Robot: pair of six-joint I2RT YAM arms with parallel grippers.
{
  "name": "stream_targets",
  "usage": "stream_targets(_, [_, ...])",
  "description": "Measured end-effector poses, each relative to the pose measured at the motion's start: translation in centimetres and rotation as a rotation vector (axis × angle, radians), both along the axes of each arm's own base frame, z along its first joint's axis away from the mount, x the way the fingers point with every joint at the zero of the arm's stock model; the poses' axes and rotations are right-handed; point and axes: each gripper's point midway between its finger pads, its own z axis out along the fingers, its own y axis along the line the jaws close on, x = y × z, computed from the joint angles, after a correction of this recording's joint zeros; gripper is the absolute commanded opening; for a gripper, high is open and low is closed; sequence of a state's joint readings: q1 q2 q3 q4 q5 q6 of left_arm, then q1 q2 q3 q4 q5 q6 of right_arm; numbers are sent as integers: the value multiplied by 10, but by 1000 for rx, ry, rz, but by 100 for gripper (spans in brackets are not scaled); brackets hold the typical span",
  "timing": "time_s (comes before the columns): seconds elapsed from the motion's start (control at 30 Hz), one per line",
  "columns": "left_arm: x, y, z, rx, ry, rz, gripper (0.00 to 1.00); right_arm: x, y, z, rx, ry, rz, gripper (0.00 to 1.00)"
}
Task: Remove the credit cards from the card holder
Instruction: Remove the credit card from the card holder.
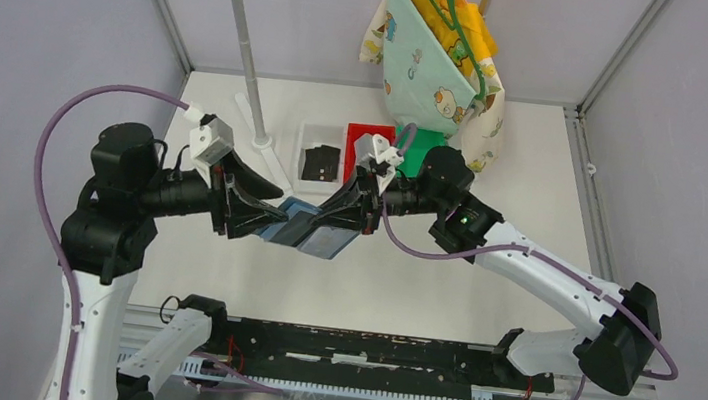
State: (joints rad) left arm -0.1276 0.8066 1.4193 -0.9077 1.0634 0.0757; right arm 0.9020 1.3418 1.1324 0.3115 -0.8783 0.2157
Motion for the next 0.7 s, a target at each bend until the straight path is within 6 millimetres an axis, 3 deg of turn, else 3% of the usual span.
stream_targets(0.2, [4,-1,-36,33,154,-28,65,-2,-3,5,12,-9,-1,0])
stream_targets(0.4, [-6,1,-51,68,186,-45,85,4,-3,4,-1,3,-25,0])
stream_targets(0.57, [-21,6,-59,114,130,-64,85,17,-7,11,10,35,-68,0])
stream_targets(0.7, [-28,10,-62,137,65,-64,74,19,-9,20,35,63,-72,0])
